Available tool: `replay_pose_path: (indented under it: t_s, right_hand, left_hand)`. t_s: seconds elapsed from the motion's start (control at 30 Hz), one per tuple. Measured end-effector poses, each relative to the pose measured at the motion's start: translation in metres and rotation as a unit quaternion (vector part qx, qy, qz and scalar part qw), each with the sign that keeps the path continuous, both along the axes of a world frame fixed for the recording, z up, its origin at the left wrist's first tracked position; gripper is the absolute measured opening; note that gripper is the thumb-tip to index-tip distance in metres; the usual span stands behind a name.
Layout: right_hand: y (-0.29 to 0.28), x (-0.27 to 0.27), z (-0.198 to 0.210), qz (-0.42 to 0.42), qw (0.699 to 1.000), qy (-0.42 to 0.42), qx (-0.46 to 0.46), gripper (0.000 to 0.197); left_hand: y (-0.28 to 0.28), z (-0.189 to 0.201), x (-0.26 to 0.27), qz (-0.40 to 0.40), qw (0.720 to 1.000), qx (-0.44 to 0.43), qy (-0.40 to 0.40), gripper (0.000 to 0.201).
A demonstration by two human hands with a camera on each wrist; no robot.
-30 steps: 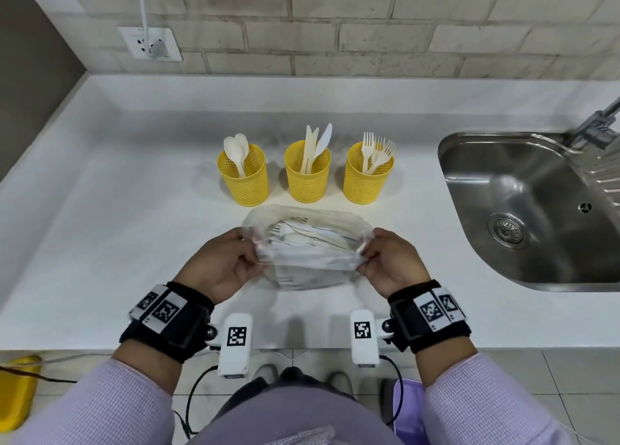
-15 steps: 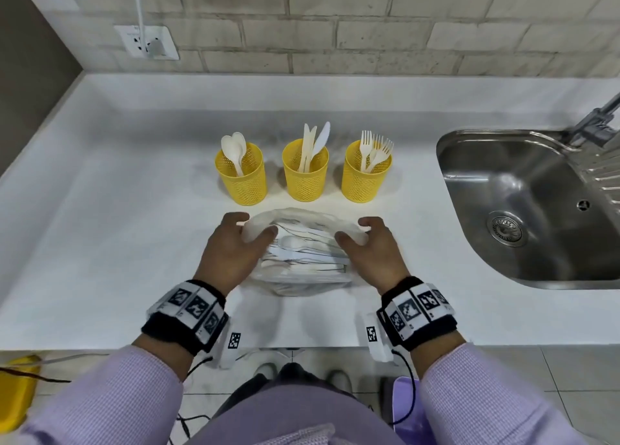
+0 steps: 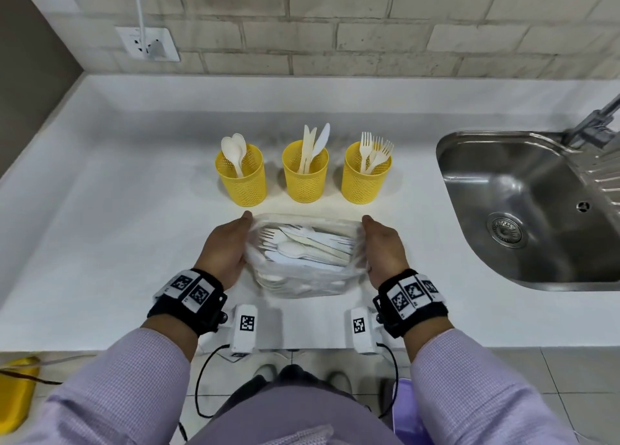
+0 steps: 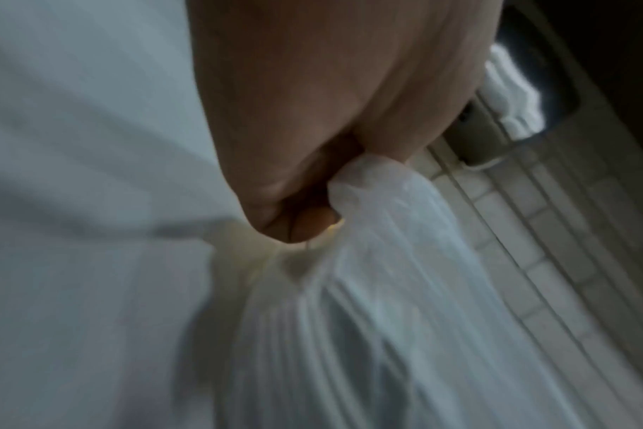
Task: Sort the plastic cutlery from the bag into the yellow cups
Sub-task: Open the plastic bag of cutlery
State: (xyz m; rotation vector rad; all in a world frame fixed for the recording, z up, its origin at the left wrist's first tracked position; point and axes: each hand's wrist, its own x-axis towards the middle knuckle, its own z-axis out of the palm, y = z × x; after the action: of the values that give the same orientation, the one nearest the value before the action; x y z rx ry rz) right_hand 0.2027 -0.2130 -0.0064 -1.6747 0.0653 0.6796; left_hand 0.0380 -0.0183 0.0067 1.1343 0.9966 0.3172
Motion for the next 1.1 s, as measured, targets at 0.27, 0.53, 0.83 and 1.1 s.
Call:
replay_pose_path:
  t_s: [0.27, 0.53, 0.83, 1.1]
  right_hand:
    - [-0.022, -0.017, 0.014, 0.176, 0.924, -0.244, -0.237, 0.059]
    - [-0.033, -0.030, 0.007, 0.148, 0.965, -0.168, -0.139, 0.014]
    - [-0.029, -0.021, -0.009, -0.143, 0.903, 0.335, 0.230, 0.033]
    - [-0.022, -0.025, 0.001, -0.031, 0.990, 0.111, 0.079, 0.013]
  left_hand:
    - [-0.005, 0.022, -0.017, -0.165, 0.885, 0.371, 0.230, 0.029]
    - [-0.022, 0.032, -0.030, -0.136, 0.978, 0.119, 0.102, 0.009]
    - [-0.013, 0.012, -0.030, 0.075, 0.948, -0.307, -0.044, 0.046]
    - [-0.009, 0.011, -0.030, 0.016, 0.996, -0.058, 0.072, 0.015]
